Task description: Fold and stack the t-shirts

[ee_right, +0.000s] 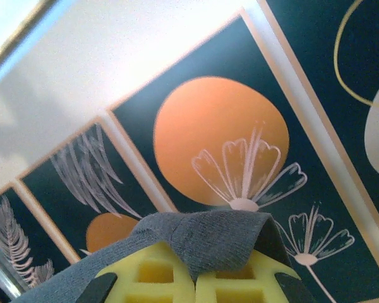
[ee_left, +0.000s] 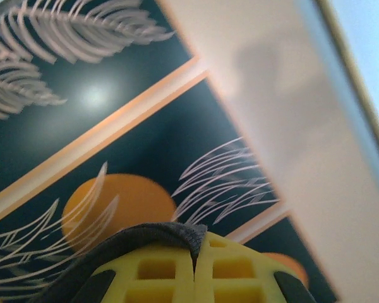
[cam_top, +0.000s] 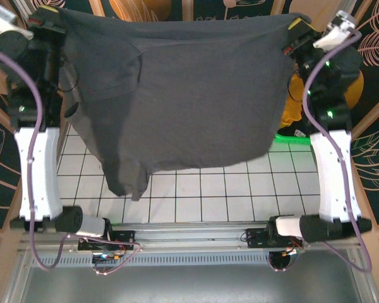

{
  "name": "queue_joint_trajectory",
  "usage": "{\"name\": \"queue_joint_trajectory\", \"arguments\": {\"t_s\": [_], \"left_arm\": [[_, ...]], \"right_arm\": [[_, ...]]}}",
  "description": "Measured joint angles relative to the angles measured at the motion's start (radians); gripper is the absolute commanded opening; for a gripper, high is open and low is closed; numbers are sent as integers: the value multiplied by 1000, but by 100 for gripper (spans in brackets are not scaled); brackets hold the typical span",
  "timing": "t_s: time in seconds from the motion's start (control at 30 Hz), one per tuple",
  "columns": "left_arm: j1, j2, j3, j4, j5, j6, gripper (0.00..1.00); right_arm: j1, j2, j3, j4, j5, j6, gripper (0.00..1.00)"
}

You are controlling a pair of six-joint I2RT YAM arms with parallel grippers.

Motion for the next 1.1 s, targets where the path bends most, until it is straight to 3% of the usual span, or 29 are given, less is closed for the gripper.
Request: {"name": "queue_joint_trajectory", "arguments": {"t_s": [0.23, 0.37, 0.57, 0.67, 0.8, 0.97, 1.0, 1.03, 1.1], "left_arm": [[43, 311, 150, -53, 143, 5, 0], [92, 467, 335, -82, 240, -12, 0], [143, 468, 440, -82, 321, -34, 0], [143, 318, 288, -84, 316, -27, 0], [141, 52, -16, -79, 283, -19, 0], [141, -294, -563, -49, 225, -34, 4], [141, -332, -660, -45, 220, -40, 10], [141, -359, -767, -44, 216, -46, 22], [143, -364, -929, -55, 200, -51, 41]], "right_arm": [[-63, 329, 201, -42, -138, 68, 0], [-73, 443, 327, -87, -194, 101, 0], [-86, 443, 414, -109, -213, 111, 0], [-98, 334, 285, -101, -190, 112, 0], [-105, 104, -35, -73, -146, 119, 0], [-98, -177, -502, -55, -95, 157, 0], [-93, -220, -603, -59, -85, 165, 7], [-90, -252, -702, -68, -80, 175, 24], [-88, -273, -846, -93, -67, 192, 47]]}}
